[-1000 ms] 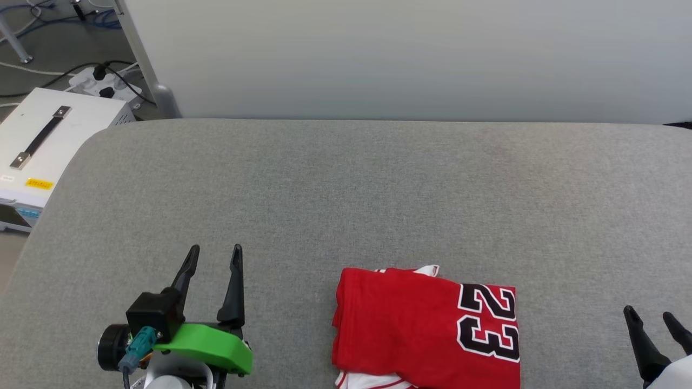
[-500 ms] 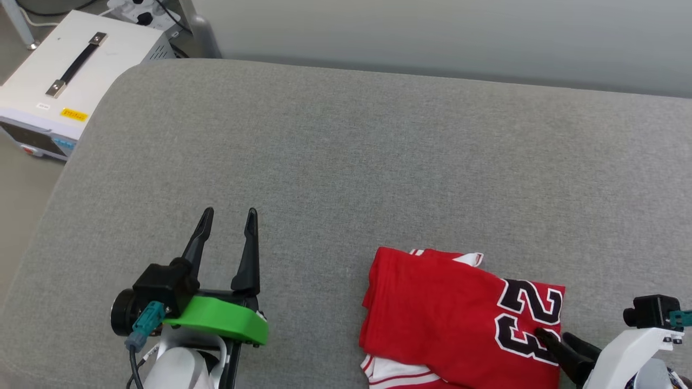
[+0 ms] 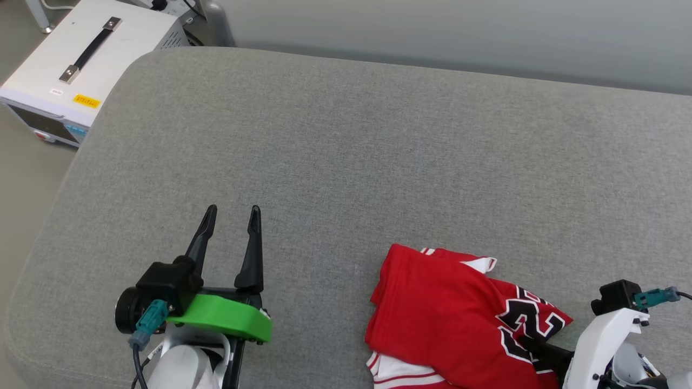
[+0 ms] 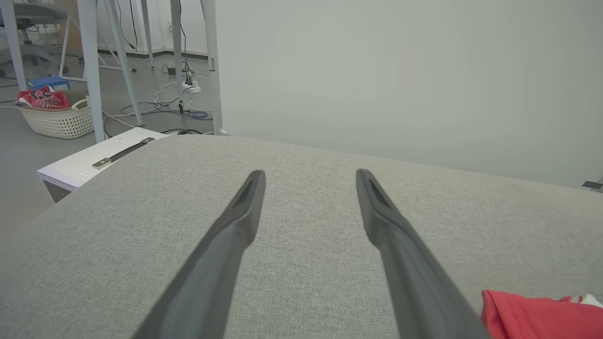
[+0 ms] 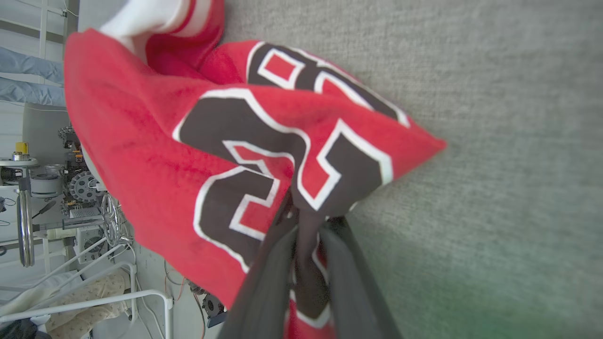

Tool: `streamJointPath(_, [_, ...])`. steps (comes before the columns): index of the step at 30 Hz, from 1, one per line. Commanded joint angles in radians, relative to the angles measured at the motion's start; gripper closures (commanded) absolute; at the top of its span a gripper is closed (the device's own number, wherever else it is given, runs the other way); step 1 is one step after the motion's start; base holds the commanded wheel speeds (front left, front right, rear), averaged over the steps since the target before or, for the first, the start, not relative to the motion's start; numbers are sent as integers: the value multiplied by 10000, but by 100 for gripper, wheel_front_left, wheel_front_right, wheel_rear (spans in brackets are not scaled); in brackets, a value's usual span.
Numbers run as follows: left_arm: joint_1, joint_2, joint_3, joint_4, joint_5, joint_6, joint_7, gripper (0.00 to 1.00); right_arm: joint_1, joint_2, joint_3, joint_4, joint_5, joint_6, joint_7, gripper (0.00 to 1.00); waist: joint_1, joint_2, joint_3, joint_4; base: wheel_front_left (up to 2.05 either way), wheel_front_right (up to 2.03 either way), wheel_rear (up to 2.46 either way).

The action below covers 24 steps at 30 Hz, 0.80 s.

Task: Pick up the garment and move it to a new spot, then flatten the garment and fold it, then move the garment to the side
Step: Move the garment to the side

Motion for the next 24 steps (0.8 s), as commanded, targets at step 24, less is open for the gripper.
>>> streamJointPath(24, [-278, 356, 142, -432, 423, -252, 38, 0, -2796, -1429, -374, 611, -5435, -11, -1300, 100, 0, 0, 669, -4441, 0, 0, 0])
